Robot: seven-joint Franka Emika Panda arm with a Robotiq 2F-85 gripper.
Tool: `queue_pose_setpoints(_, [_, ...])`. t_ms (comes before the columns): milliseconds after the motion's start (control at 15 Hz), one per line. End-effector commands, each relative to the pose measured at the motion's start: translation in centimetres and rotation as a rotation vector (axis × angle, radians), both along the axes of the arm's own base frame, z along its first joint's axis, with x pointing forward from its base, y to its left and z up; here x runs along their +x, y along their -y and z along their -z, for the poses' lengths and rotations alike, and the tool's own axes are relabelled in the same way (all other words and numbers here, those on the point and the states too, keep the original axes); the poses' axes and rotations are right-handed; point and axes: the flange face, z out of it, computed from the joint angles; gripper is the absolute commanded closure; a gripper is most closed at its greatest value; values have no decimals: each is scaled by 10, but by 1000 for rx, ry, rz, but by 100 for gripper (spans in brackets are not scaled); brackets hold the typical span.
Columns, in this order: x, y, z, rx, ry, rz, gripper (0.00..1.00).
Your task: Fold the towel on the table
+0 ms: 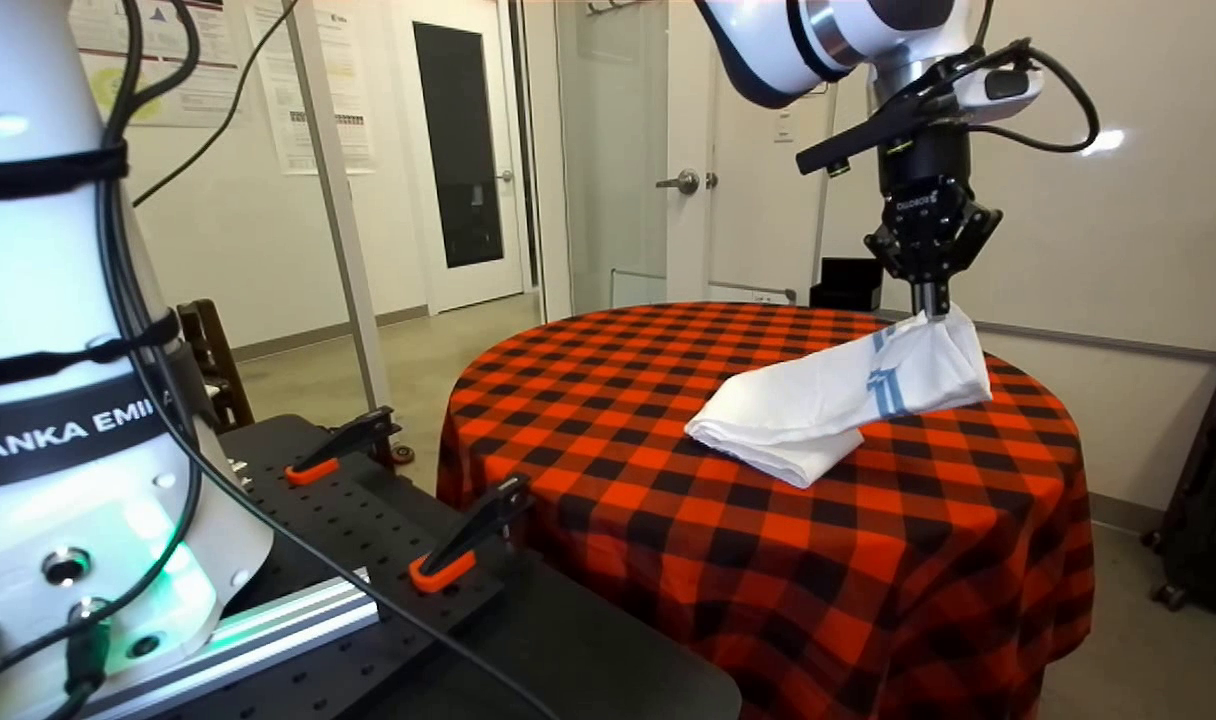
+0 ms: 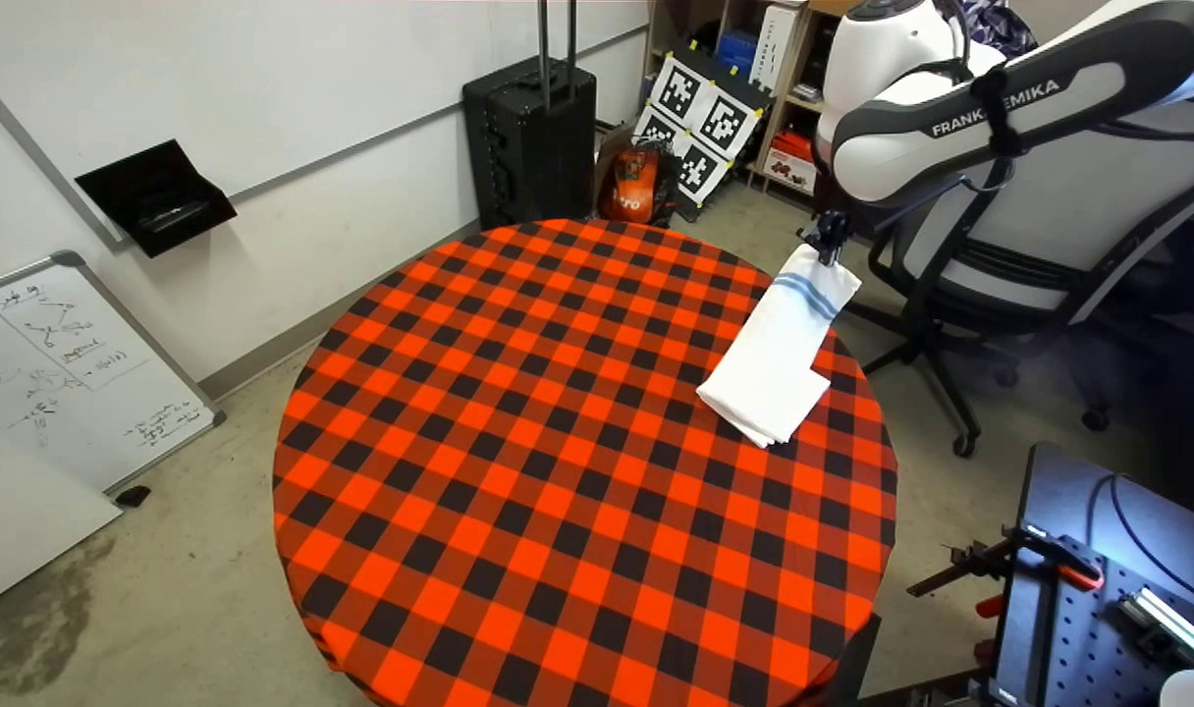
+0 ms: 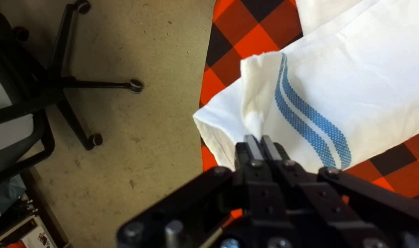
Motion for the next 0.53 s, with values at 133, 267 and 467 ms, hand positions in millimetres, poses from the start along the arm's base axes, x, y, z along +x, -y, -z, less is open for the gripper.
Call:
queue_pose_setpoints(133, [18,5,35,20,-79,39,99])
queue_pose_setpoints(267, [22,2,45,23,-103,37,99])
queue_pose_setpoints(467, [26,-5,52,19,-129,24,99])
